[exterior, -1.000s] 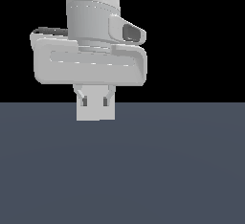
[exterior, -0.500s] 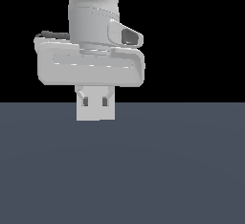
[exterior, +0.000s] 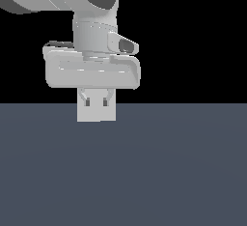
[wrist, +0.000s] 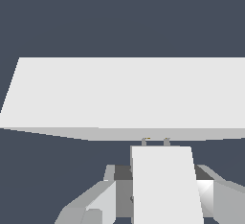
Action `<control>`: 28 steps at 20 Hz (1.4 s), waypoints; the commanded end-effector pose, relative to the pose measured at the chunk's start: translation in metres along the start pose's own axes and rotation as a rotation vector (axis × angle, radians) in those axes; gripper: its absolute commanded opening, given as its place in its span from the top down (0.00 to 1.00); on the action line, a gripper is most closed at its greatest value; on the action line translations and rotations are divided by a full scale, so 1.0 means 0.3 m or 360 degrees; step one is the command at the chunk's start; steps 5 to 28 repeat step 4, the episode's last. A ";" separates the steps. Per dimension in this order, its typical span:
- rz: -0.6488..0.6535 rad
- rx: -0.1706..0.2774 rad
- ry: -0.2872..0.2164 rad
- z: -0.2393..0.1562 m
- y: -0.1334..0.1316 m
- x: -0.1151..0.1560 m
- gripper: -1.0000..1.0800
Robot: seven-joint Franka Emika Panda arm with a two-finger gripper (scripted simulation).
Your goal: Plug the charger into the wall socket.
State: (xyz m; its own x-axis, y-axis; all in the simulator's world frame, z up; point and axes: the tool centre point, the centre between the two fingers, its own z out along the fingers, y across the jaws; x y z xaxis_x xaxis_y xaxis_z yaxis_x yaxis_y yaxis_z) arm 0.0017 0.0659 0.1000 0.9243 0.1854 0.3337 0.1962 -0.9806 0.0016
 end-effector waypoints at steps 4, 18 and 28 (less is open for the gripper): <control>0.0002 0.0002 0.0000 0.005 0.001 0.016 1.00; 0.0002 0.0002 0.0000 0.005 0.001 0.016 1.00; 0.0002 0.0002 0.0000 0.005 0.001 0.016 1.00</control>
